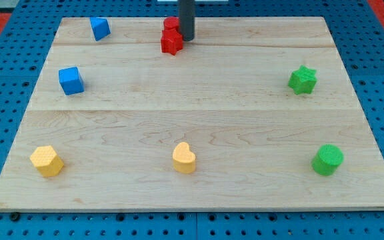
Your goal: Place the blue cube below the red star to form a vertical line
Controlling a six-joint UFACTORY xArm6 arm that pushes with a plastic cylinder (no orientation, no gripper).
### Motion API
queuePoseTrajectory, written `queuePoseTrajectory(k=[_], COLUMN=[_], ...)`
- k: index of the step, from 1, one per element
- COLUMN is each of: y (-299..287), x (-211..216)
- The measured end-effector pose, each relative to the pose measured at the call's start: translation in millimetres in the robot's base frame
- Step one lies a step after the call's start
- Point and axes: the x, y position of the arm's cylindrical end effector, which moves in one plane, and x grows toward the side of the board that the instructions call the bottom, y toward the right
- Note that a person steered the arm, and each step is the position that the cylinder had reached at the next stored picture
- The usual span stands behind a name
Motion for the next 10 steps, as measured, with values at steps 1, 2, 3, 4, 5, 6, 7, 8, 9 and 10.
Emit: queuePoseTrajectory(k=[1, 2, 3, 4, 5, 6, 7, 8, 9, 10], y=[14, 22, 13, -58, -101, -168, -259, -283, -236, -197], x=[5, 47, 92, 135, 171, 174, 173, 153, 137, 141])
